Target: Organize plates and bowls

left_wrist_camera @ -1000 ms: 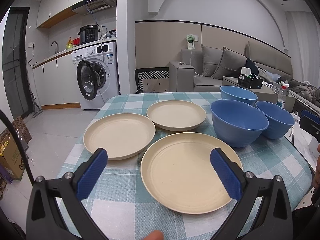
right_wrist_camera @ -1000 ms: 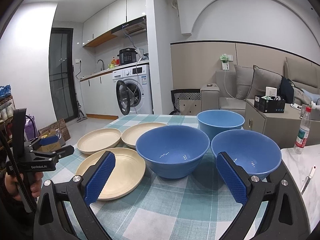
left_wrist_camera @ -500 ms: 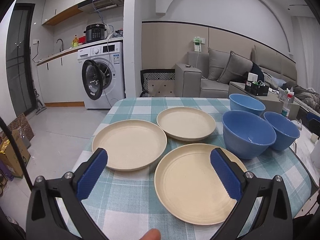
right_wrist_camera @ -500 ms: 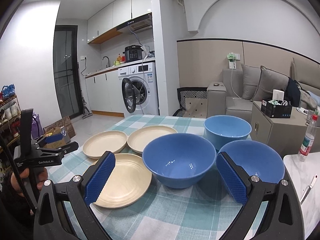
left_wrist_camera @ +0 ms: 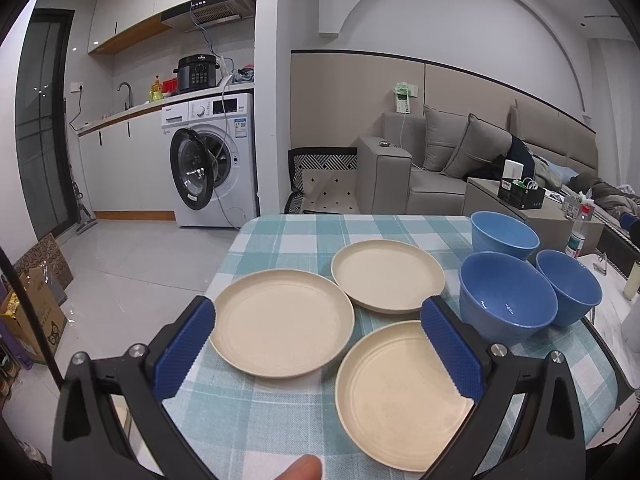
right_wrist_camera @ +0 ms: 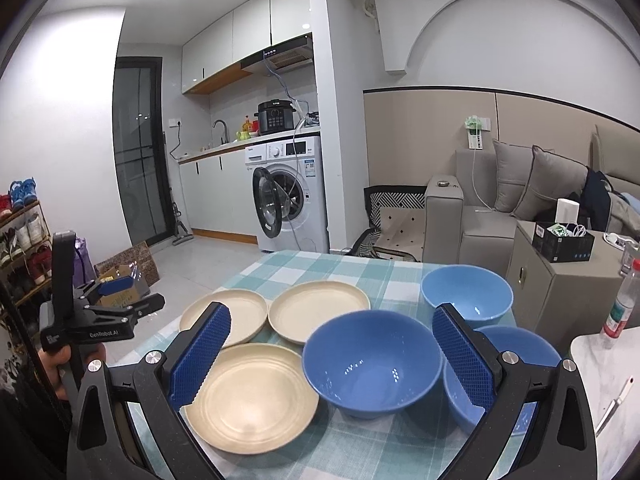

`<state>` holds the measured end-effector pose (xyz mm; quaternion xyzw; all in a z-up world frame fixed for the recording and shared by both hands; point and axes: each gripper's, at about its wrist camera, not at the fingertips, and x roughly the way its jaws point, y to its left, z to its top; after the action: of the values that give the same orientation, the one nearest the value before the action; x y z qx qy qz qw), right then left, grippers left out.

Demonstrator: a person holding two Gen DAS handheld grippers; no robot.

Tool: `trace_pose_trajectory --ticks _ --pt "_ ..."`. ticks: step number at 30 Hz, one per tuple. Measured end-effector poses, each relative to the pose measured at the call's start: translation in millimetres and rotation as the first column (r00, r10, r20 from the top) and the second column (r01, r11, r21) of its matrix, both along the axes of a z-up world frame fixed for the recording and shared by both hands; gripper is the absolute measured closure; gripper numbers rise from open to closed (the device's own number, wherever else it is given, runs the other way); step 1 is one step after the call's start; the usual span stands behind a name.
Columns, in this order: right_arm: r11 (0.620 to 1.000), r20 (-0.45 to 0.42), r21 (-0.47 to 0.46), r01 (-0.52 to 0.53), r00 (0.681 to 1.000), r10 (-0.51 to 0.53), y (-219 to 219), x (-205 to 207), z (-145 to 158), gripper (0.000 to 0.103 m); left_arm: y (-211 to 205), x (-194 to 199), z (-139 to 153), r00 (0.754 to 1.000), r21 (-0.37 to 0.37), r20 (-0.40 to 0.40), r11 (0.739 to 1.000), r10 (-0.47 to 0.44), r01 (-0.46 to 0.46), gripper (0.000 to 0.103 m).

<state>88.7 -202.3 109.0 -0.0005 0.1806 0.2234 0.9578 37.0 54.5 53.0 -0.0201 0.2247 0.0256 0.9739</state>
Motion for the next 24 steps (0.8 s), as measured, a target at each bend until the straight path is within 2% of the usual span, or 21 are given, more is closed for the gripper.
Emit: trace_pose_trajectory --ticks 15,20,24 --pt "0.998 0.093 -0.043 -0.055 0.994 0.059 40.8 12.1 77.3 0.000 22.7 18.6 23.5 1.000 -0.015 0.002 1.000 0.020 -0.020 0.000" --pt "0.995 0.044 -0.019 -0.100 0.994 0.101 51.7 31.3 87.2 0.000 19.4 29.7 19.4 1.000 -0.007 -0.027 1.000 0.007 -0.008 0.000" --pt "0.995 0.023 -0.015 -0.095 0.995 0.096 58.9 49.9 95.5 0.000 18.4 38.9 15.8 0.999 -0.027 -0.052 1.000 -0.002 0.000 0.000"
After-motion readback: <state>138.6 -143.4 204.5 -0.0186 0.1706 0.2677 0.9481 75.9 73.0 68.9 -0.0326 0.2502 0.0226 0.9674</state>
